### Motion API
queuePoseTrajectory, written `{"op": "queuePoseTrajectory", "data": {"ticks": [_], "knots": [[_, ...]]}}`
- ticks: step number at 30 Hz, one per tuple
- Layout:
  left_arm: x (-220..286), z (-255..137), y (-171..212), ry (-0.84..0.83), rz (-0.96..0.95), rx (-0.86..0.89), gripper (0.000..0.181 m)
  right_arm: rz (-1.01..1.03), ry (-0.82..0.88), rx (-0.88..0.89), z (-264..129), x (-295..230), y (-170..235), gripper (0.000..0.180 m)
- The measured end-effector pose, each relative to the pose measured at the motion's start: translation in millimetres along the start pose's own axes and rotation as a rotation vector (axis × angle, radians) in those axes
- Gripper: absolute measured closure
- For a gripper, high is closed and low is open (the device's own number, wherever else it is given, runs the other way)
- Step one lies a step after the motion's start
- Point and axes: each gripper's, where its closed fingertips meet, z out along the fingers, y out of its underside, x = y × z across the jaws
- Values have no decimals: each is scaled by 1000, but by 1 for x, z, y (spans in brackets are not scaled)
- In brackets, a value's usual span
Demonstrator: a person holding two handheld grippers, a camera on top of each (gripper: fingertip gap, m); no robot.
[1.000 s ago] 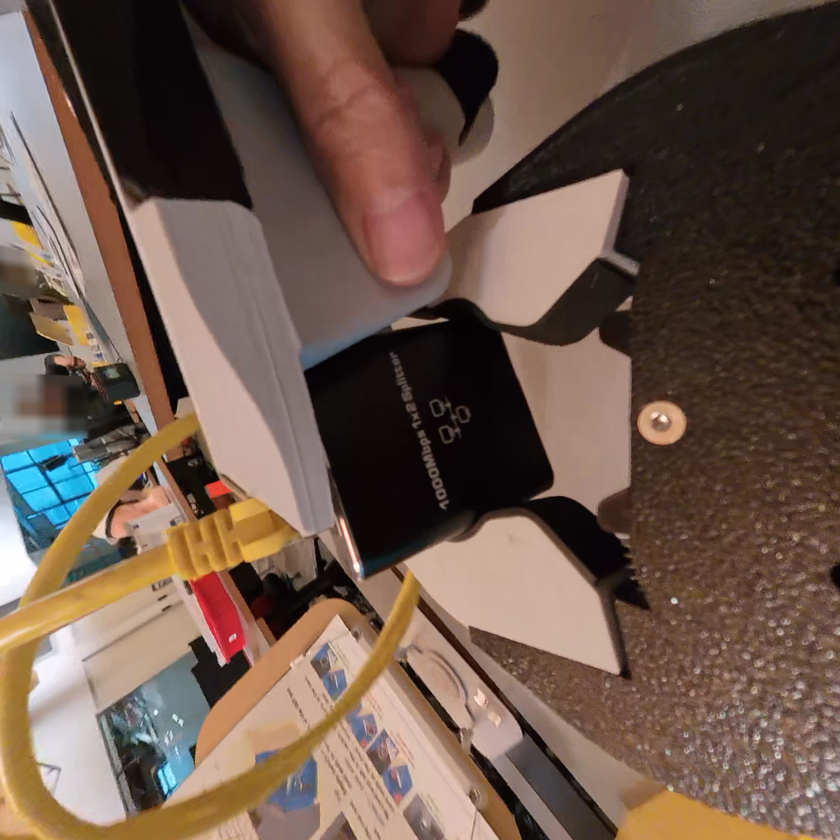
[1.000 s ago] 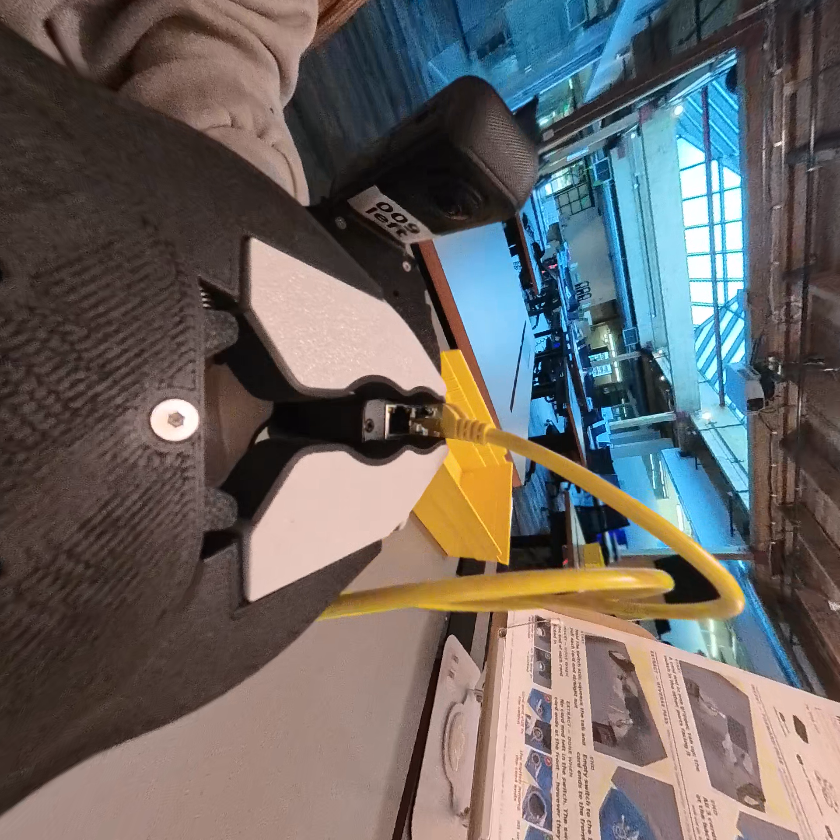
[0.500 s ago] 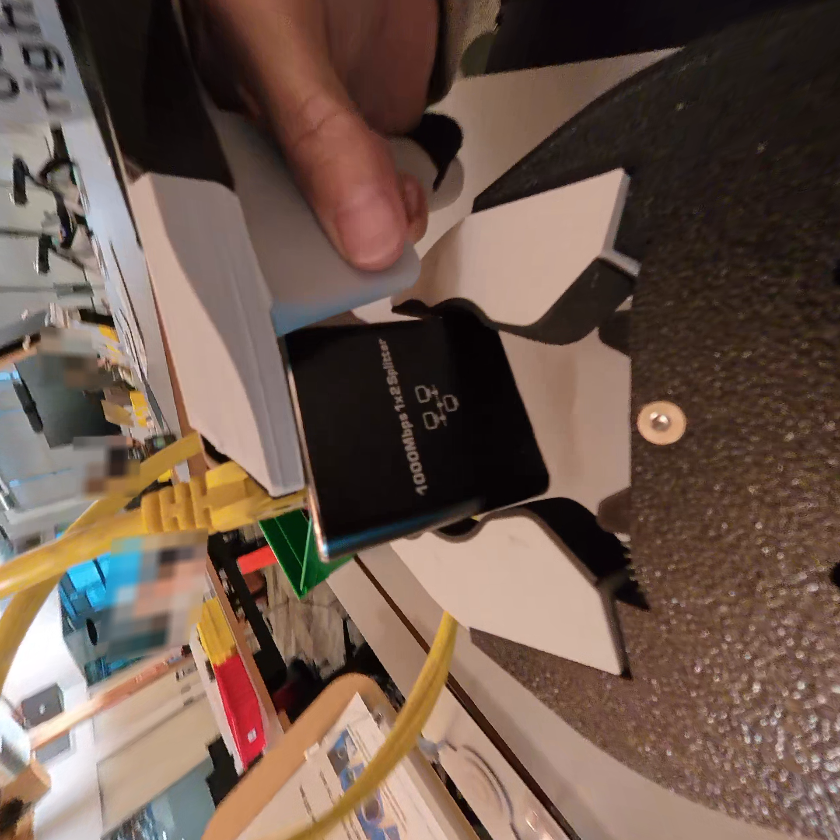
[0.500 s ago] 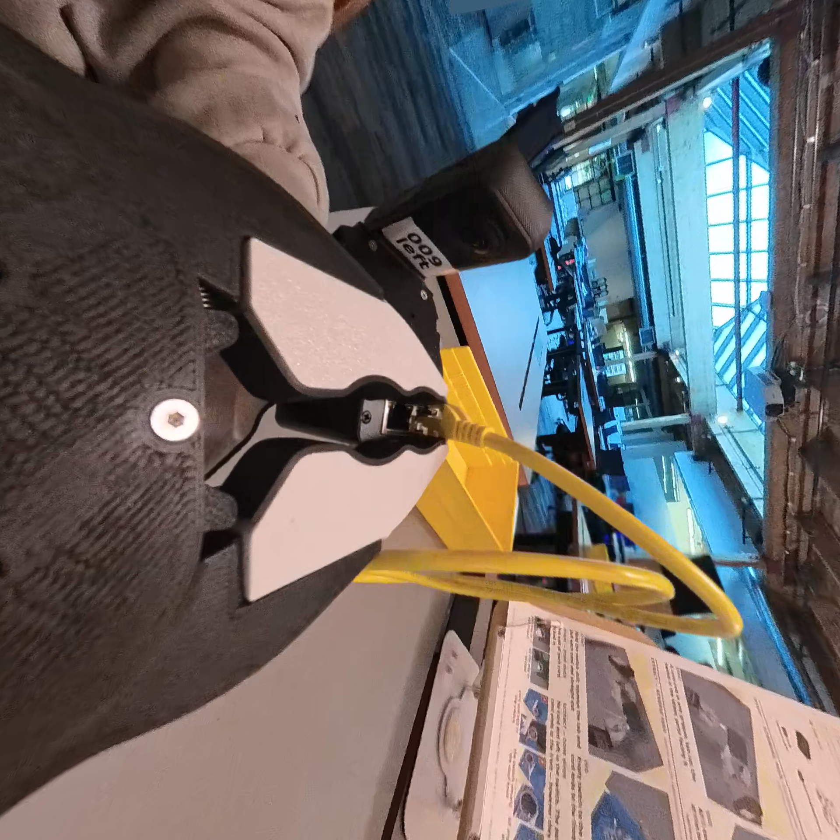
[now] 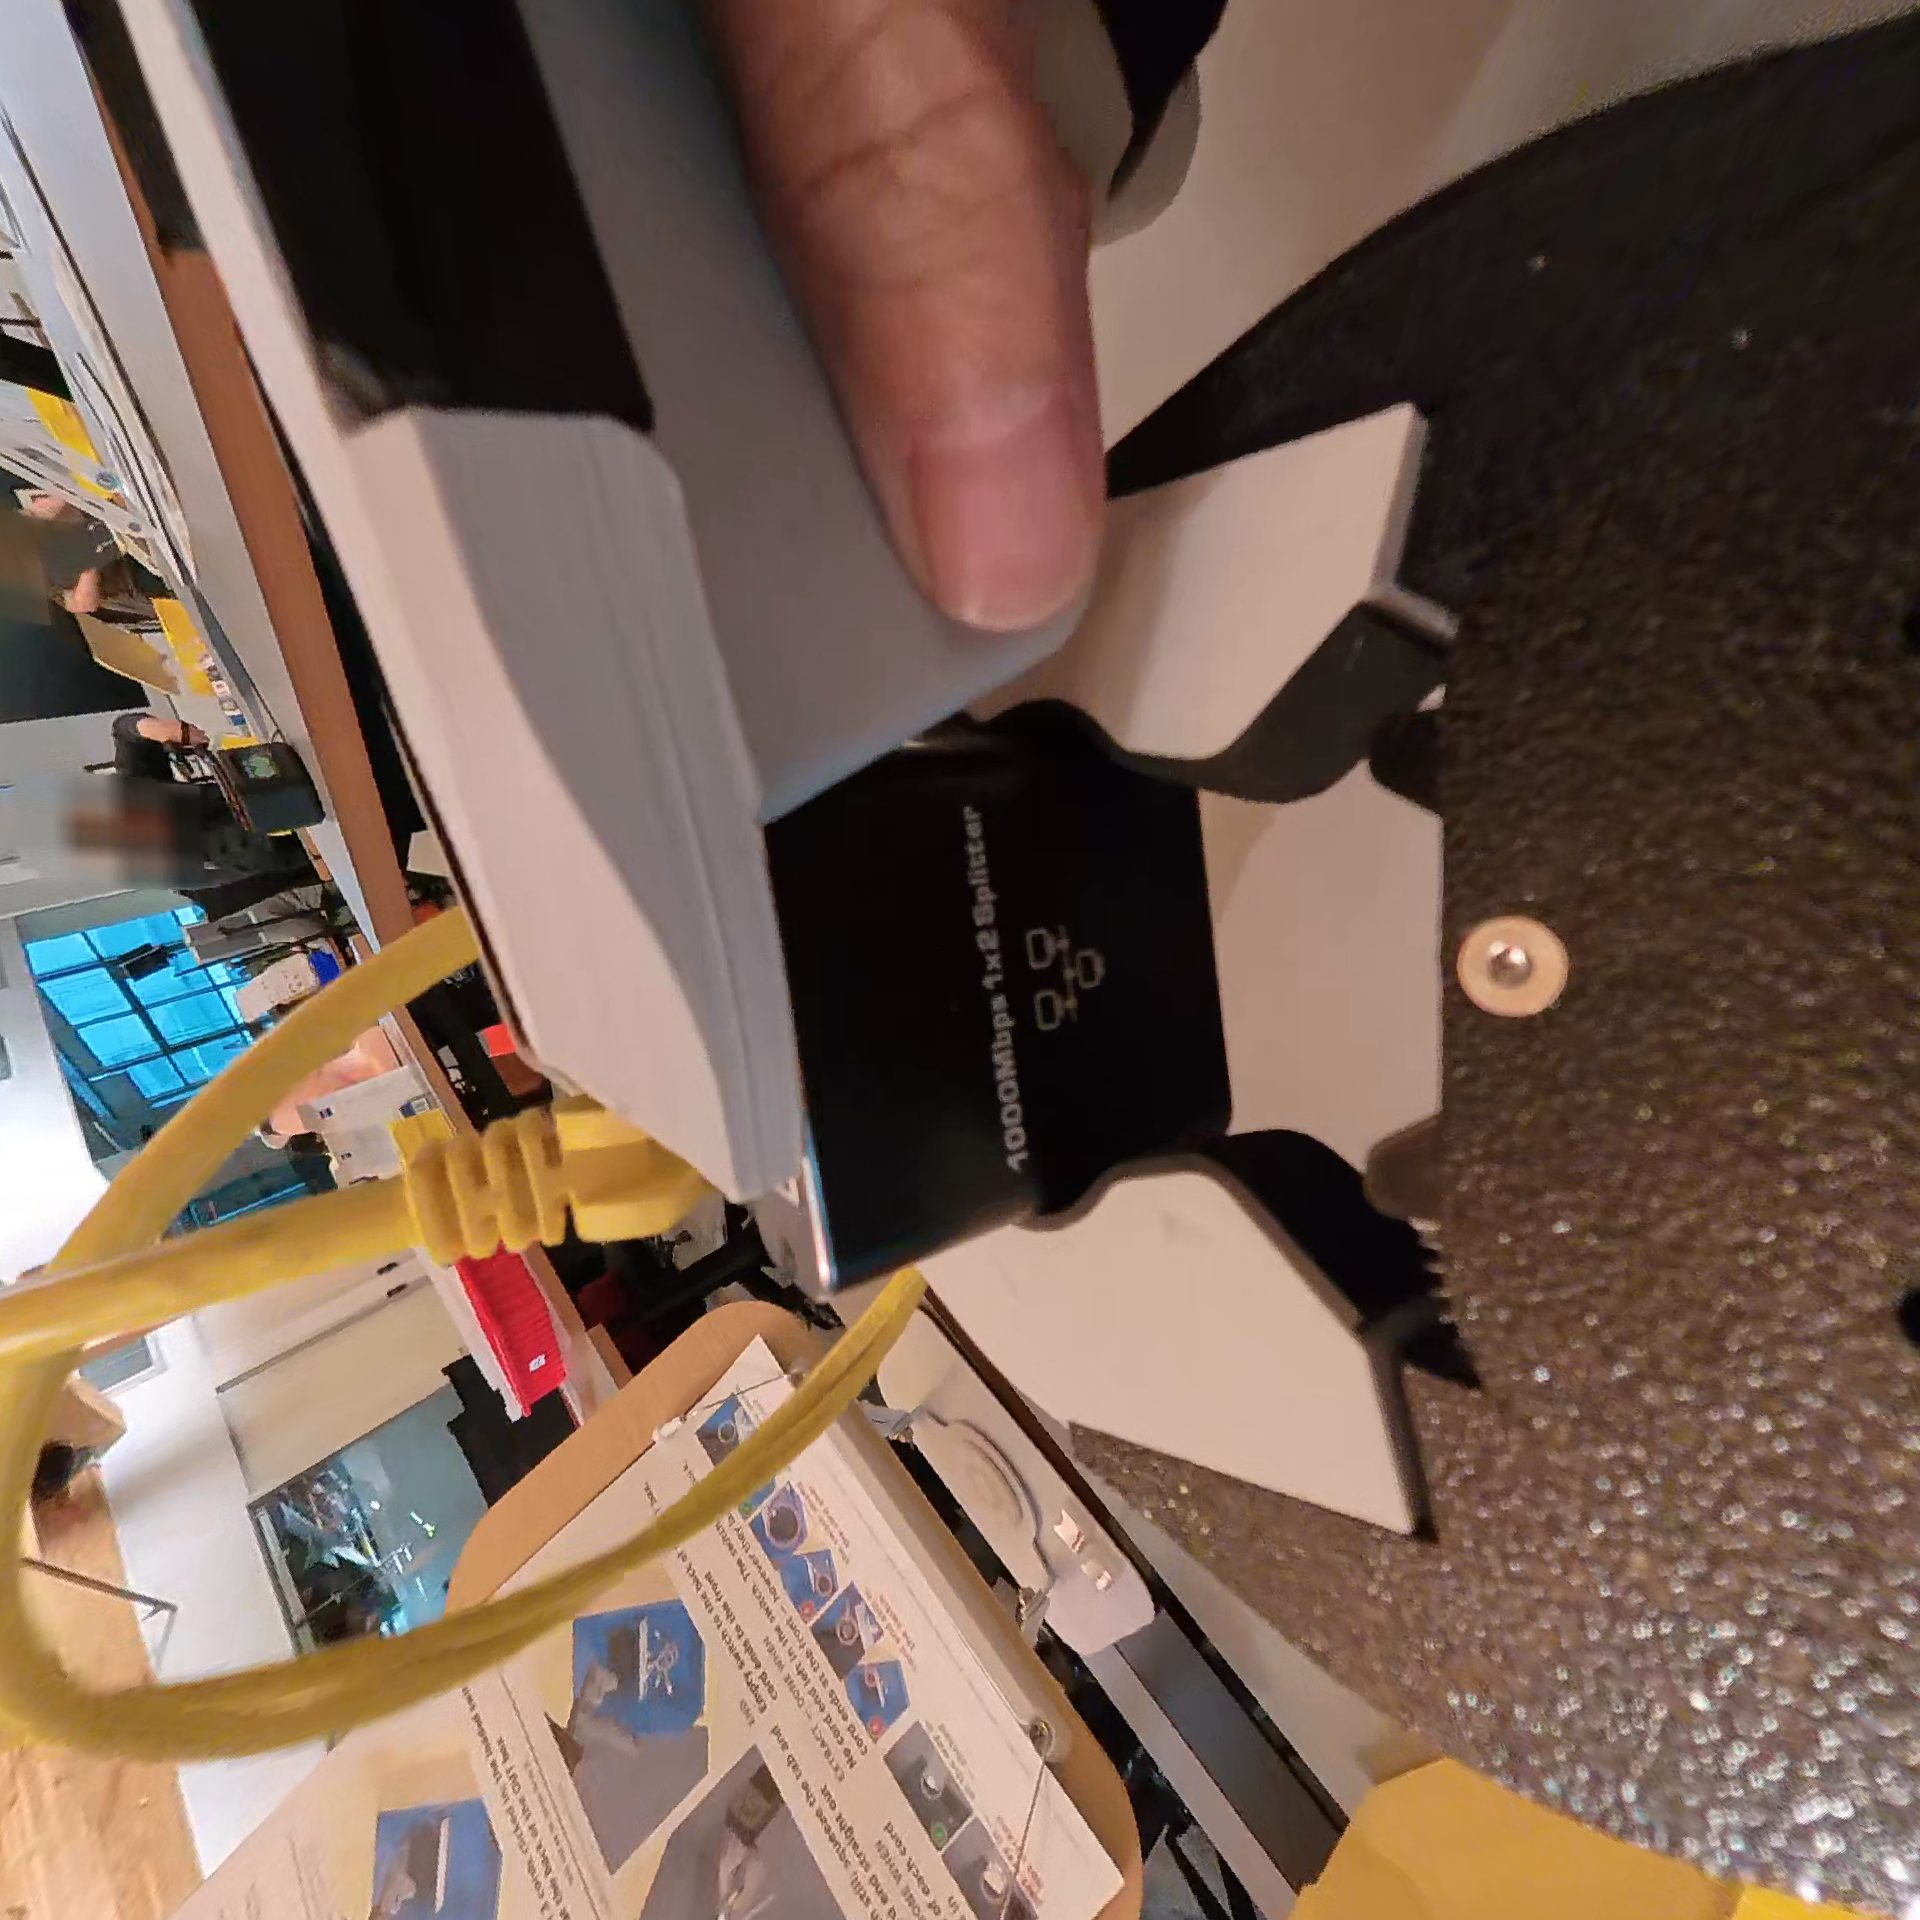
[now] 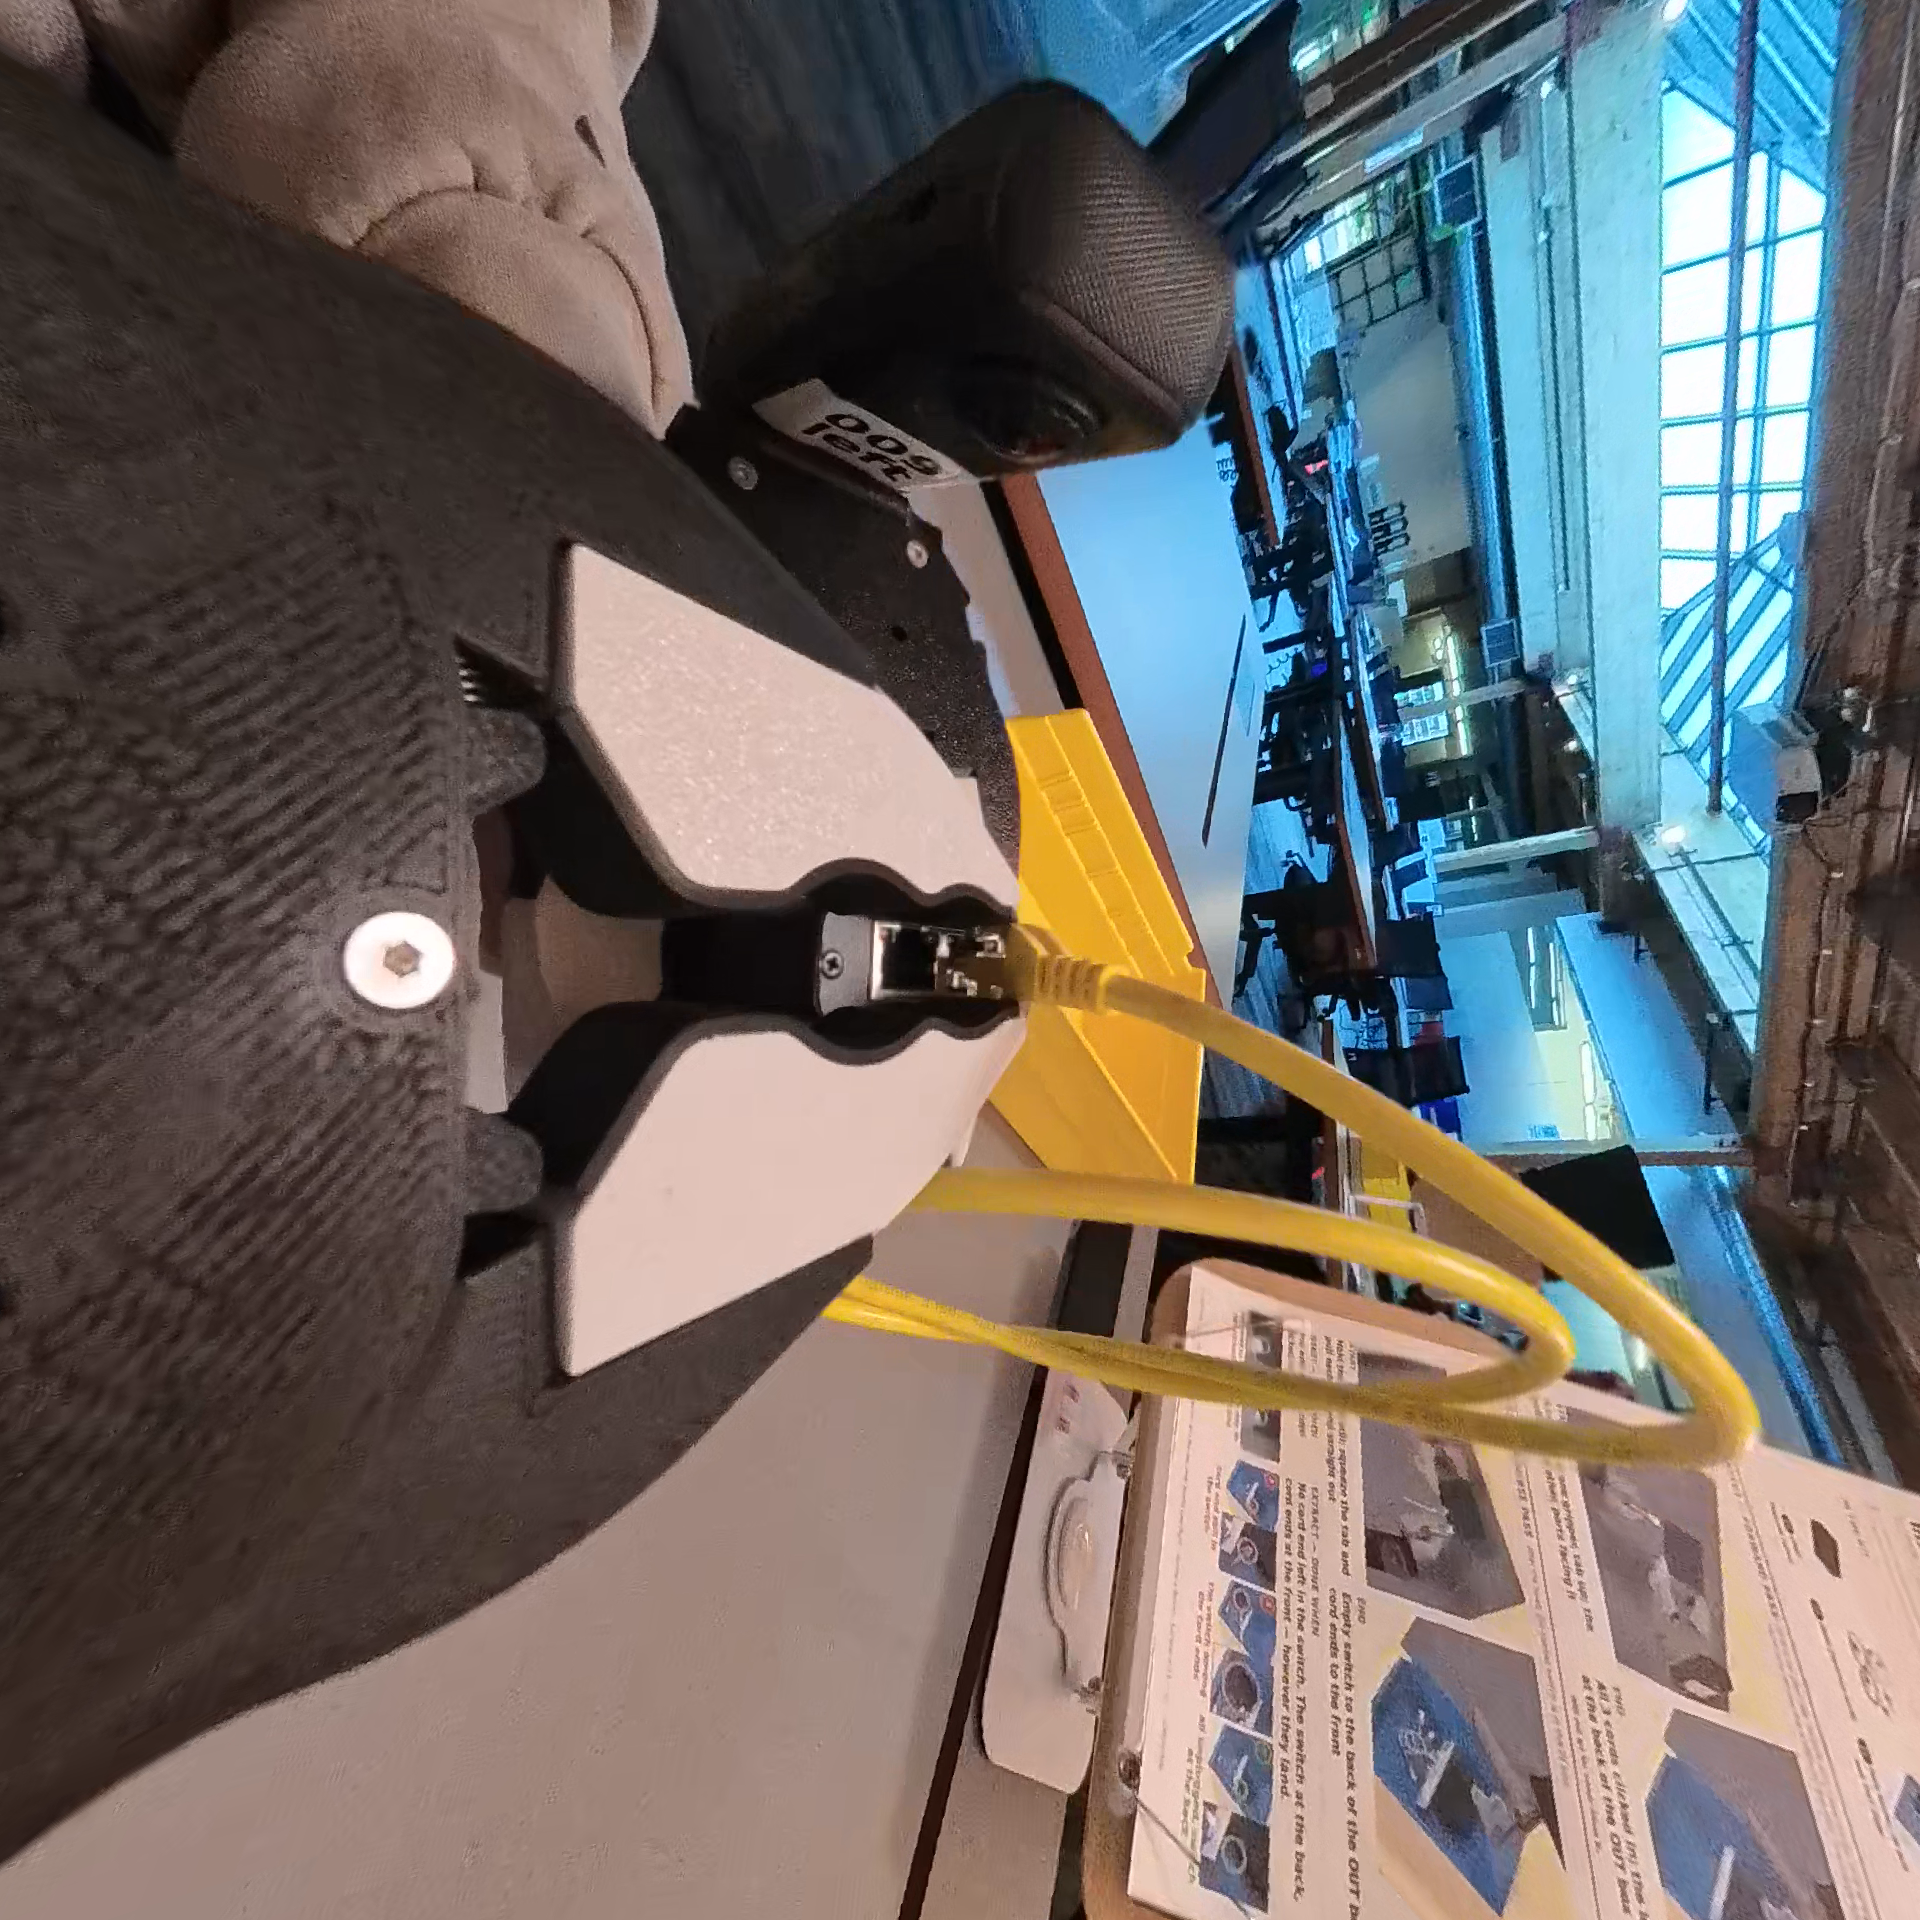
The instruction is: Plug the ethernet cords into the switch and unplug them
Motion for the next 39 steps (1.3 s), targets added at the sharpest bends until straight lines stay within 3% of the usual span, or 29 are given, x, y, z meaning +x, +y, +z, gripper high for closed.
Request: {"op": "queuePoseTrajectory", "data": {"ticks": [12,24,39], "knots": [[-18,-7,-4,-110,91,38,104,-166,47,-19,4,-10,-3,165],[-16,-6,-2,-91,45,47,105,-221,34,-66,7,-9,-1,165],[1,-2,-3,15,-44,123,105,-643,64,-284,-1,-9,8,165]]}}
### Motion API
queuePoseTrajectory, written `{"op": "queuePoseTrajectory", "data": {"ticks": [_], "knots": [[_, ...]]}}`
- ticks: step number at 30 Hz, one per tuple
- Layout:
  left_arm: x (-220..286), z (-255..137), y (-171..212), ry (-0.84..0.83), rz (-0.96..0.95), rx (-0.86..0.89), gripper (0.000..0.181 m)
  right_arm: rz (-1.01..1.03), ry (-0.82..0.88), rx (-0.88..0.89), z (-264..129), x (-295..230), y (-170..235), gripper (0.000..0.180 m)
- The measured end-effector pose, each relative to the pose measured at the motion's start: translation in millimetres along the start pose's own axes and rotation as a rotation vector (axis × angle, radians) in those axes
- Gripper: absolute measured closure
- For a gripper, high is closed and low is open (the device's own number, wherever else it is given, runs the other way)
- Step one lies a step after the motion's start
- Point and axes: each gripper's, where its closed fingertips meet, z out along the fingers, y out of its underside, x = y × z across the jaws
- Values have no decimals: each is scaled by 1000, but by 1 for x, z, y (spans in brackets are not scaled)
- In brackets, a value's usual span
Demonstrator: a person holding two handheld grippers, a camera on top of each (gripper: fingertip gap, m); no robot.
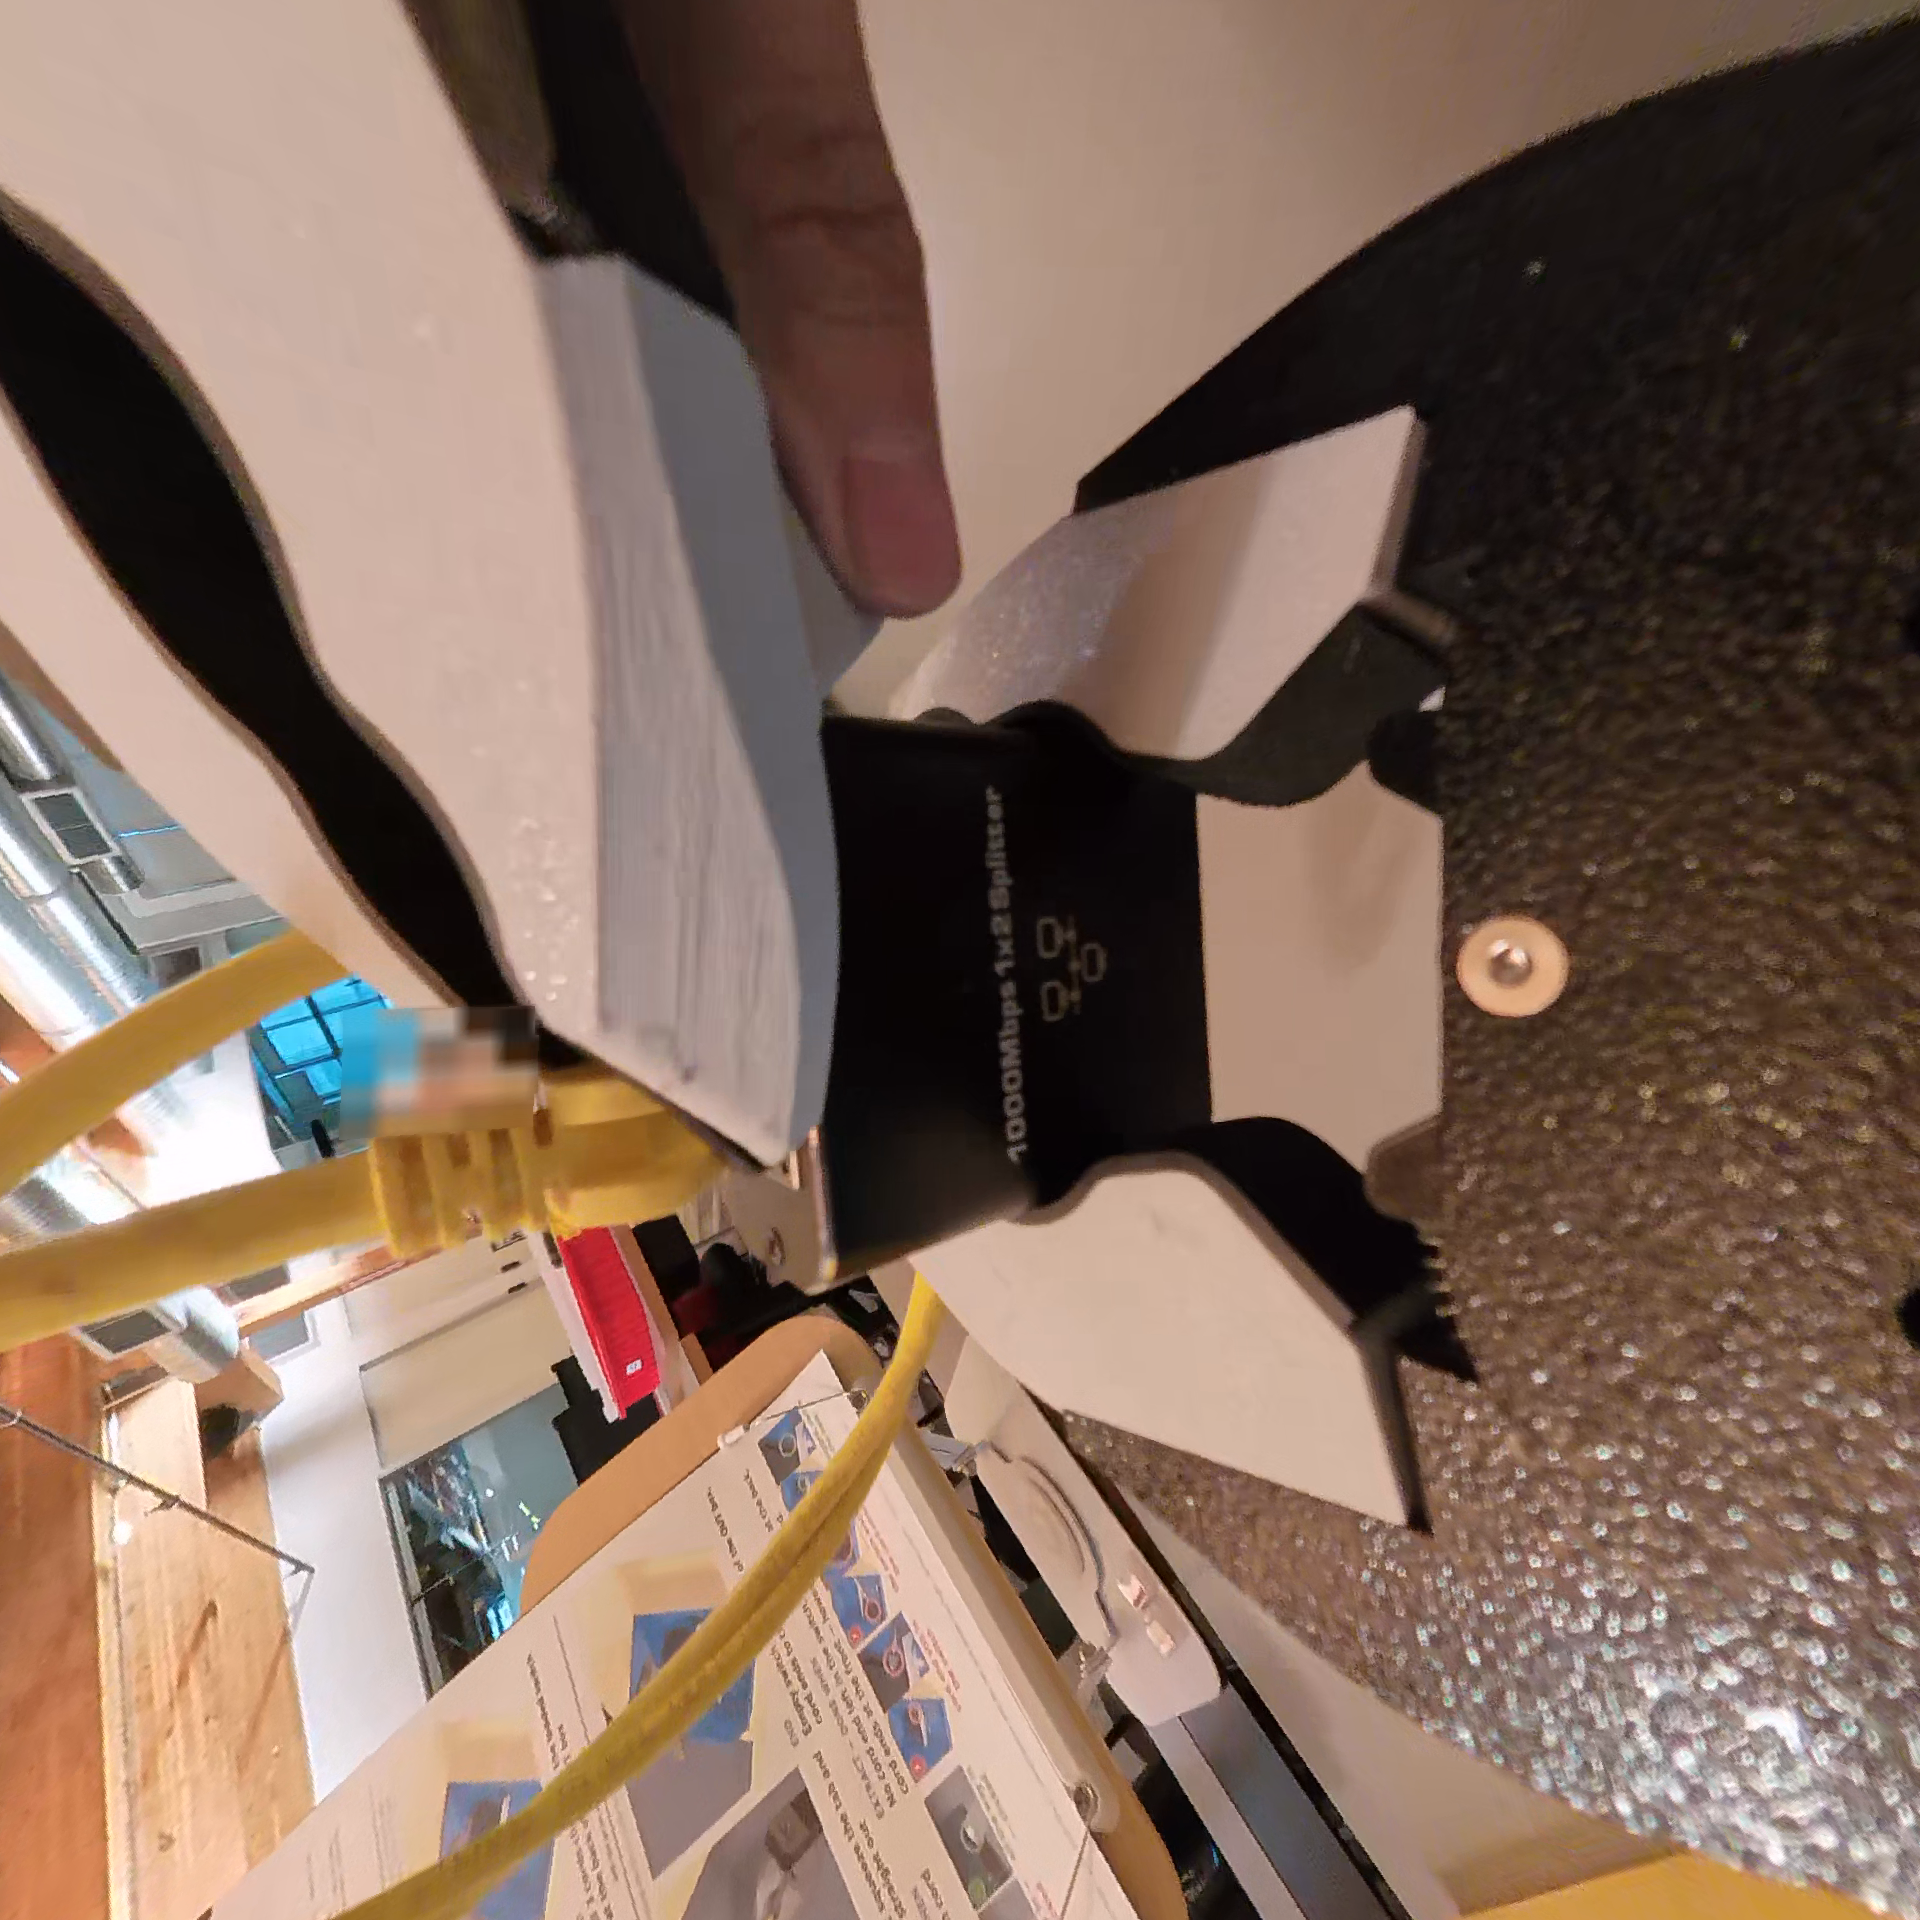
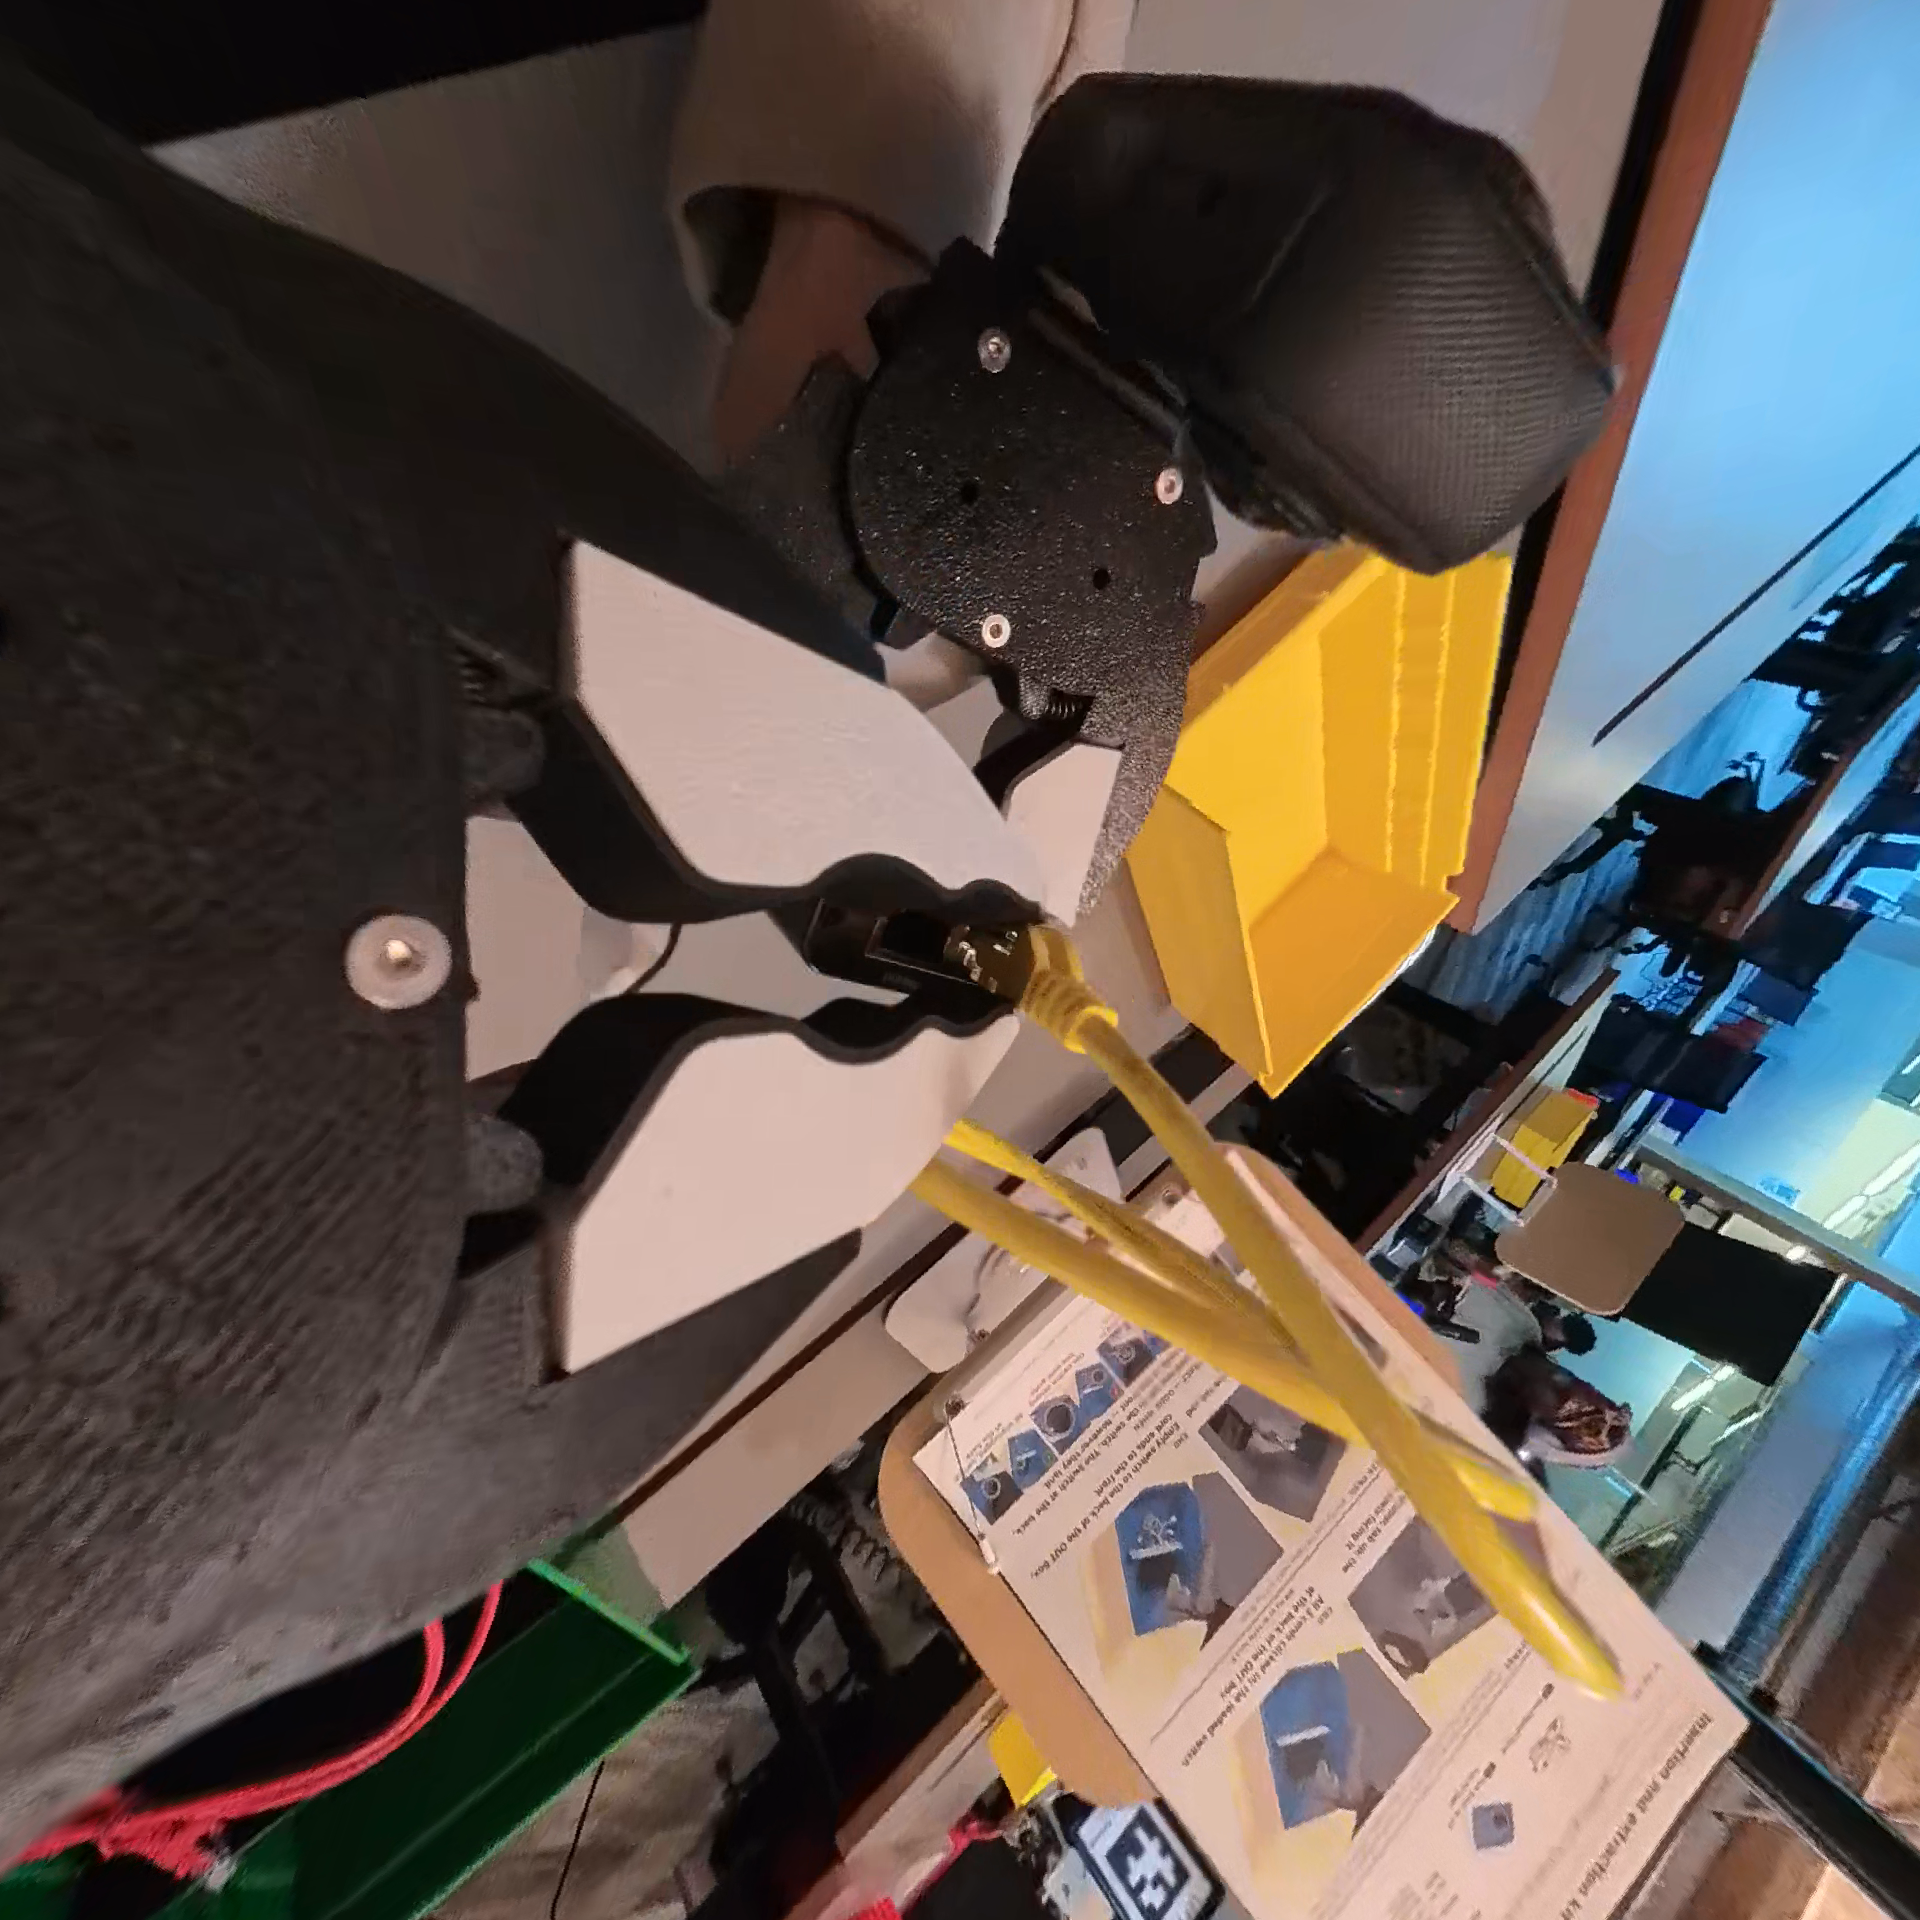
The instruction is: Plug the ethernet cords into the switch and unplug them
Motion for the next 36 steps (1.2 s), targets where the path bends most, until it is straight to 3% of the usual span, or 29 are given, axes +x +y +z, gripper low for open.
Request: {"op": "queuePoseTrajectory", "data": {"ticks": [10,28,32,36], "knots": [[-12,-5,-4,-68,71,54,105,-27,-21,-7,3,-6,-6,166],[-8,-2,7,-21,14,66,105,-320,-11,-152,9,-9,3,168],[-9,-2,10,-30,11,69,105,-320,-29,-152,10,-11,3,168],[-15,-3,13,-70,72,53,105,-128,-77,-88,14,-9,6,168]]}}
